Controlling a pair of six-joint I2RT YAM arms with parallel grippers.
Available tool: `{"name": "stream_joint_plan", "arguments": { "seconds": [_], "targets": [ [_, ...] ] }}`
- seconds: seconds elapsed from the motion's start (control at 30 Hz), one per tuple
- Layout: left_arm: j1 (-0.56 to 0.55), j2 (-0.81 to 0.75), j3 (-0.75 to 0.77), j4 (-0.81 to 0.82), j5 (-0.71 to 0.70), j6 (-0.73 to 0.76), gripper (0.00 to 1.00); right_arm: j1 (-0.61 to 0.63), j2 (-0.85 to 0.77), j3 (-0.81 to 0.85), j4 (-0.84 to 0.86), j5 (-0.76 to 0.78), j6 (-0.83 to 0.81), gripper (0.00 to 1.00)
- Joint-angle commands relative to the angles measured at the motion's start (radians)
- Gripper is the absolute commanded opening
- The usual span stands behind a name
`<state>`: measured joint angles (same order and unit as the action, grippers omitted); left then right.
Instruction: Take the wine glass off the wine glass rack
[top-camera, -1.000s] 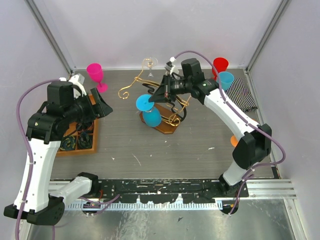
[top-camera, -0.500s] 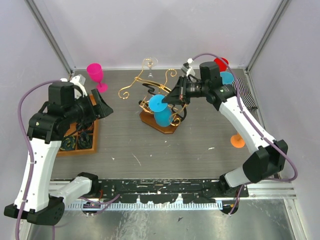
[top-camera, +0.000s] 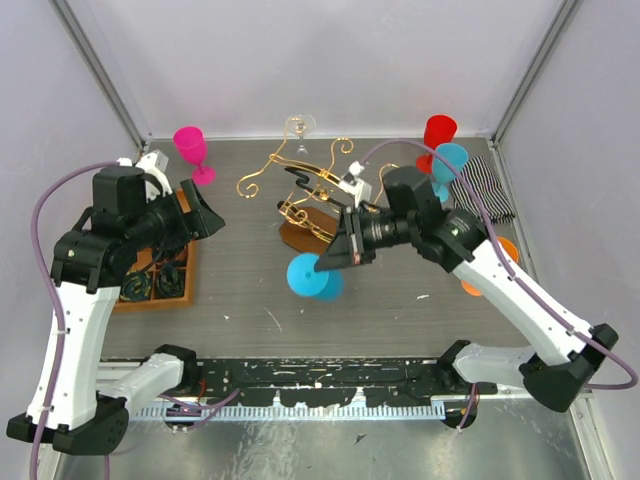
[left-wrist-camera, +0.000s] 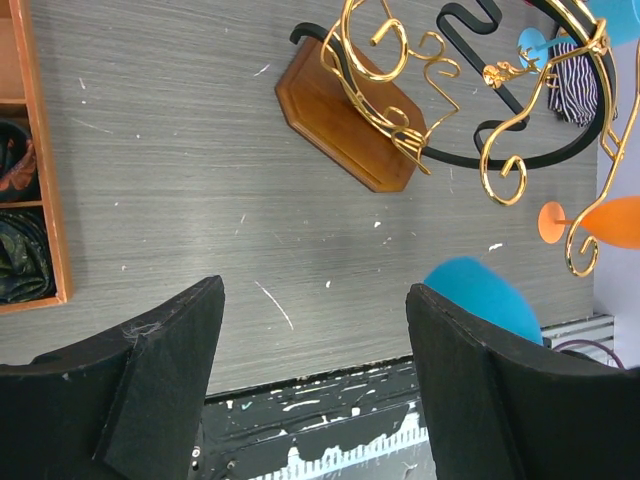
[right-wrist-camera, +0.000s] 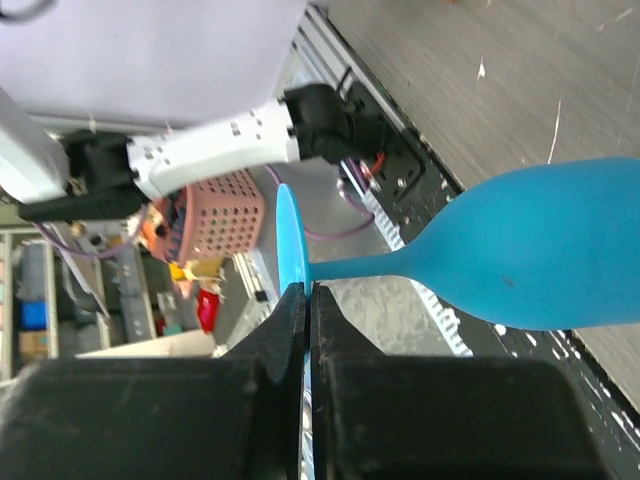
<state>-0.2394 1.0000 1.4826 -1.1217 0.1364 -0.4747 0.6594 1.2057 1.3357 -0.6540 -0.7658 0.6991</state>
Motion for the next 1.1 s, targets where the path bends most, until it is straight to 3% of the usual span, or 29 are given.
{"name": "stream_joint_plan", "arguments": {
  "seconds": [0.0,0.17,0.3,0.4,0.5,0.73,1.07],
  "targets": [
    [-0.002,-0.011,-0.016,-0.009,-0.012,0.013,0.8,0.151,-0.074,0.037,-0.154,0.254,-0.129,0.01],
    [-0.002,-0.018,-0.019,-0.011,-0.015,0.014,0.81,0.43,-0.024,0.086,-0.273,0.645,-0.183,0.01],
    [-0.002,-0.025,-0.02,-0.023,-0.029,0.018,0.81,0.698,0.129,0.13,-0.385,1.077,-0.185,0.01],
    [-0.001,-0.032,-0.018,-0.035,-0.053,0.026,0.81,0.824,0.247,0.171,-0.431,1.342,-0.188,0.01],
    [-0.002,-0.032,0.001,-0.062,-0.116,0.019,0.81,0.854,0.344,0.178,-0.426,1.522,-0.207,0.01],
    [-0.002,-0.048,0.057,-0.098,-0.222,-0.009,0.82,0.855,0.572,0.212,-0.374,1.734,-0.264,0.01],
    [-0.002,-0.051,0.096,-0.129,-0.253,-0.025,0.82,0.854,0.776,0.235,-0.168,1.734,-0.386,0.01]
  ]
}}
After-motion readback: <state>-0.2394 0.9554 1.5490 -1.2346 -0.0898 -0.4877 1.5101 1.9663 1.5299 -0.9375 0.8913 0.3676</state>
